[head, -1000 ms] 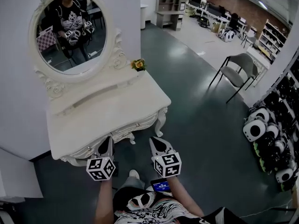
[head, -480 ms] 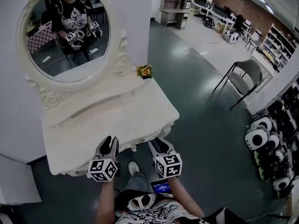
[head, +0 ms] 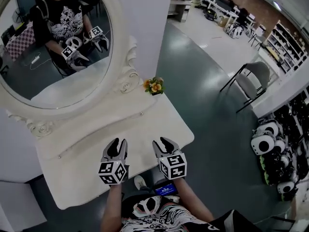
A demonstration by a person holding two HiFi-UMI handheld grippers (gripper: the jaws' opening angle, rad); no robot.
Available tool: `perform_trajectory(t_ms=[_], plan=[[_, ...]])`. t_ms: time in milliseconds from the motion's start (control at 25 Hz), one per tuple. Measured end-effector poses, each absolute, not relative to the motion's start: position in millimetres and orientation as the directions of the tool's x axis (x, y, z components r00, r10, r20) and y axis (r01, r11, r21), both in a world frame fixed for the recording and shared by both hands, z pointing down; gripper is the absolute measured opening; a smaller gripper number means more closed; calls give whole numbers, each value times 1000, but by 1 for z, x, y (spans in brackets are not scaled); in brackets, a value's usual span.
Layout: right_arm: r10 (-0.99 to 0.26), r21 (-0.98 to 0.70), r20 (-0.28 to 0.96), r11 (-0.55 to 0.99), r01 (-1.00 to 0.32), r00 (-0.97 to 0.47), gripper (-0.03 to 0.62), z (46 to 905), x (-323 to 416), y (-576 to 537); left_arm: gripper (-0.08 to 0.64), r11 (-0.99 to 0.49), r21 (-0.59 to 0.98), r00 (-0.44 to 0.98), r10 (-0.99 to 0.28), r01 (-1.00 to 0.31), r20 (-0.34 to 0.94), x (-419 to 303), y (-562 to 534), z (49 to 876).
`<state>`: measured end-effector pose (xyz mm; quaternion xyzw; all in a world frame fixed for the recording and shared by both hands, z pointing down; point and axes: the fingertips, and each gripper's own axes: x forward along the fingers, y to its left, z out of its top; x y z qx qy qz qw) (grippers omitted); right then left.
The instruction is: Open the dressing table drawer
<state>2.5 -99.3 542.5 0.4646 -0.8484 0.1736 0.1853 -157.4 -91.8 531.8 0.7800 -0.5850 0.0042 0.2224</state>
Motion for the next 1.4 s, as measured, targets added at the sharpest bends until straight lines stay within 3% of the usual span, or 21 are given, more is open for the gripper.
perform_trajectory(t_ms=[1400], plan=[[-596, -119, 586, 607, -785, -550, 147, 647, -68, -257, 133, -130, 337, 294, -817, -932, 497, -149, -198, 645]])
